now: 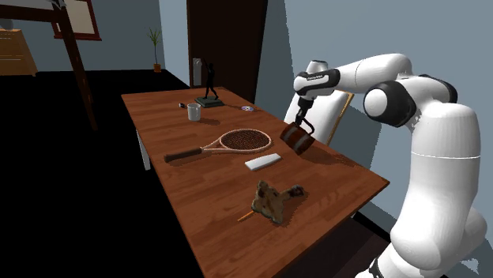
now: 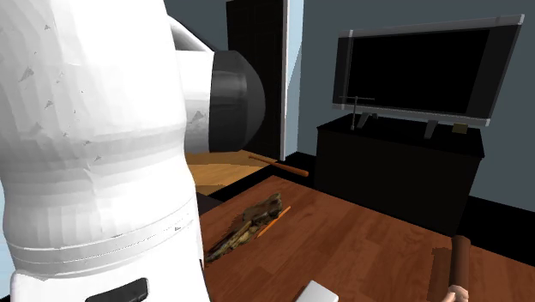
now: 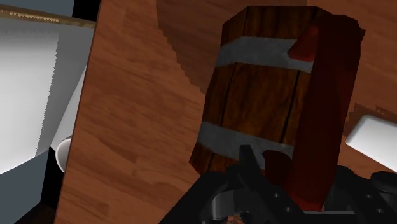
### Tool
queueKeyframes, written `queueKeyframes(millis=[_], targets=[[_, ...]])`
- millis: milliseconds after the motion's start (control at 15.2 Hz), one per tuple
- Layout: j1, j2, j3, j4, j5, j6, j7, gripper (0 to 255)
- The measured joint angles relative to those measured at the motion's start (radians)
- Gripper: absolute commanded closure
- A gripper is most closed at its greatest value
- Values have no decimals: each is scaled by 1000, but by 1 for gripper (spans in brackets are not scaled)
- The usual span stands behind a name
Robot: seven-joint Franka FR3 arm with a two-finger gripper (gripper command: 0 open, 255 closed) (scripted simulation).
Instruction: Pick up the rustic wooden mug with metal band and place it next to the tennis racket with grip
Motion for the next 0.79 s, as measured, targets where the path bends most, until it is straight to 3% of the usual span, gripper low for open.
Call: queueKeyframes(millis=[264, 330, 528, 792], targets=[[0, 12, 5, -1, 0, 42, 4, 255], [0, 4, 5, -22, -1, 76, 3, 0], [3, 14, 5, -87, -4, 23, 7, 0], [-7, 22, 3, -22, -1, -72, -1, 0]])
